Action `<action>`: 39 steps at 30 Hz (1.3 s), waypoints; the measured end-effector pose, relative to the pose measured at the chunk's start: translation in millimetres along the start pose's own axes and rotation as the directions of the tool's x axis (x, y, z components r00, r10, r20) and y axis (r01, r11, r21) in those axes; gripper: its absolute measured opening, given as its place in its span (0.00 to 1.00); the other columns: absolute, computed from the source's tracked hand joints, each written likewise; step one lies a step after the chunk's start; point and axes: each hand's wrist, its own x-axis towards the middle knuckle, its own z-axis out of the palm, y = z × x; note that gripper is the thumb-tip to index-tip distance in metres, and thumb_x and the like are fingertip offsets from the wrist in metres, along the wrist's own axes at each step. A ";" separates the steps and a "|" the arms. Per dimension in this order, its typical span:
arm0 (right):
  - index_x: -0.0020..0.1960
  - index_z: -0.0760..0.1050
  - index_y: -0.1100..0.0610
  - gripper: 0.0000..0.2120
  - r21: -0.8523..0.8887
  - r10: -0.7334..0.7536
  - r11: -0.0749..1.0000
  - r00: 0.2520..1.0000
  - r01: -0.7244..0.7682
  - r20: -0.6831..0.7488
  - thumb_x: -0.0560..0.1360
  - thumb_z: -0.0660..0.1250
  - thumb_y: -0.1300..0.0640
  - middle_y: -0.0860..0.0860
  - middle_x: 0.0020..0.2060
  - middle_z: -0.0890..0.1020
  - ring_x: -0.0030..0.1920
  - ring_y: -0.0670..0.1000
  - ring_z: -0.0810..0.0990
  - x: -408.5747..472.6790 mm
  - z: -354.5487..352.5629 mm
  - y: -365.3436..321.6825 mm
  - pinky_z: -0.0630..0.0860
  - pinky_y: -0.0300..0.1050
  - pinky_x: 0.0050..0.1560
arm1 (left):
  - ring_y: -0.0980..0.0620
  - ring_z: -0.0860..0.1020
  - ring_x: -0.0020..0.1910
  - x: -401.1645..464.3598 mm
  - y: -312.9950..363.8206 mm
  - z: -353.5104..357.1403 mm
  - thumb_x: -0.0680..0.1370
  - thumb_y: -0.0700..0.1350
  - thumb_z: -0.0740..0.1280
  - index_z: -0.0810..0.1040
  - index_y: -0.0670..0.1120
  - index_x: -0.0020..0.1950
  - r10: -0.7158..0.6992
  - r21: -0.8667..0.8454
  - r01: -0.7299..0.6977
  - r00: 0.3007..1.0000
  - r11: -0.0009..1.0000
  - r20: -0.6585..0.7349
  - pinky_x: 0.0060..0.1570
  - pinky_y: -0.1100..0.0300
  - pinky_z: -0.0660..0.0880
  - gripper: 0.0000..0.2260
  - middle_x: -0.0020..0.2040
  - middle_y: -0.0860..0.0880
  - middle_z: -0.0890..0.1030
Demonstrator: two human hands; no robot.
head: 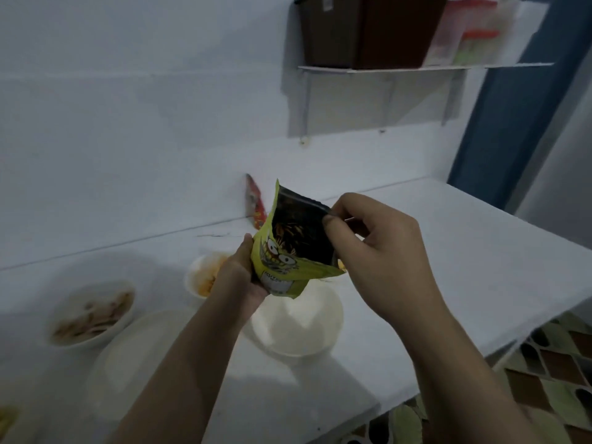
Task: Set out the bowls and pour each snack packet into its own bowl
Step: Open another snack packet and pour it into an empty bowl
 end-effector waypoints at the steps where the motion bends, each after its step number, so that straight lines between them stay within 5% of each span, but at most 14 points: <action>1: 0.35 0.72 0.60 0.11 0.023 -0.006 1.000 1.000 0.005 0.022 0.76 0.64 0.61 0.47 0.28 0.74 0.32 0.41 0.75 -0.3 13.8 -7.6 0.65 0.31 0.30 | 0.37 0.80 0.57 0.7 12.7 -17.9 0.79 0.56 0.66 0.77 0.42 0.66 -0.005 -0.027 0.005 1.000 1.000 -0.025 0.48 0.41 0.80 0.22 0.58 0.38 0.82; 11: 0.35 0.77 0.54 0.11 0.026 0.014 1.000 0.998 -0.016 0.054 0.76 0.67 0.57 0.46 0.28 0.80 0.33 0.42 0.79 -13.2 144.6 -71.2 0.69 0.31 0.31 | 0.39 0.81 0.57 -50.4 106.4 -161.9 0.82 0.58 0.56 0.74 0.41 0.66 0.159 0.056 -0.154 0.983 0.986 -0.089 0.44 0.44 0.81 0.24 0.59 0.38 0.81; 15: 0.37 0.78 0.55 0.10 0.025 0.085 0.996 0.996 -0.085 0.007 0.77 0.66 0.56 0.48 0.33 0.82 0.37 0.45 0.82 -25.0 197.6 -87.3 0.75 0.37 0.33 | 0.40 0.80 0.60 -67.8 137.7 -216.8 0.80 0.64 0.52 0.76 0.44 0.67 0.119 0.157 -0.116 0.993 0.981 -0.016 0.57 0.43 0.77 0.29 0.61 0.40 0.81; 20: 0.39 0.77 0.54 0.12 -0.026 0.158 0.987 0.987 -0.158 0.011 0.79 0.65 0.52 0.47 0.37 0.83 0.38 0.45 0.82 -41.6 248.1 -97.2 0.77 0.44 0.37 | 0.42 0.83 0.53 -80.4 156.4 -264.6 0.82 0.57 0.56 0.79 0.42 0.60 0.186 0.197 -0.173 0.981 0.965 -0.049 0.45 0.47 0.80 0.22 0.54 0.40 0.84; 25: 0.45 0.79 0.53 0.17 -0.062 0.209 0.977 0.975 -0.205 0.077 0.83 0.56 0.49 0.46 0.37 0.82 0.37 0.42 0.77 -50.9 280.3 -99.5 0.71 0.37 0.36 | 0.44 0.83 0.51 -77.3 161.2 -292.2 0.82 0.55 0.58 0.80 0.42 0.55 0.218 0.196 -0.188 0.965 0.962 -0.147 0.54 0.45 0.79 0.19 0.51 0.42 0.85; 30: 0.61 0.78 0.47 0.14 0.008 0.225 0.974 0.972 -0.226 0.071 0.83 0.56 0.47 0.40 0.49 0.82 0.54 0.44 0.80 -47.4 293.7 -94.8 0.78 0.46 0.55 | 0.46 0.83 0.47 -62.9 158.6 -304.9 0.82 0.56 0.59 0.77 0.39 0.53 0.329 0.342 -0.251 0.924 0.906 -0.195 0.47 0.51 0.79 0.20 0.49 0.43 0.83; 33: 0.58 0.79 0.44 0.11 -0.043 0.192 0.981 0.978 -0.189 0.078 0.82 0.59 0.51 0.39 0.47 0.81 0.51 0.43 0.80 -46.4 299.6 -89.8 0.79 0.46 0.52 | 0.45 0.82 0.45 -56.6 154.5 -306.9 0.82 0.56 0.58 0.75 0.35 0.55 0.393 0.423 -0.292 0.903 0.858 -0.174 0.39 0.56 0.77 0.23 0.45 0.43 0.81; 39: 0.55 0.80 0.46 0.09 -0.152 0.180 0.973 0.983 -0.171 0.046 0.79 0.65 0.56 0.41 0.45 0.83 0.48 0.41 0.80 -46.4 305.2 -72.8 0.79 0.40 0.48 | 0.45 0.80 0.45 -43.8 152.0 -311.5 0.82 0.57 0.58 0.73 0.39 0.50 0.387 0.466 -0.279 0.909 0.839 -0.152 0.44 0.53 0.76 0.20 0.43 0.44 0.79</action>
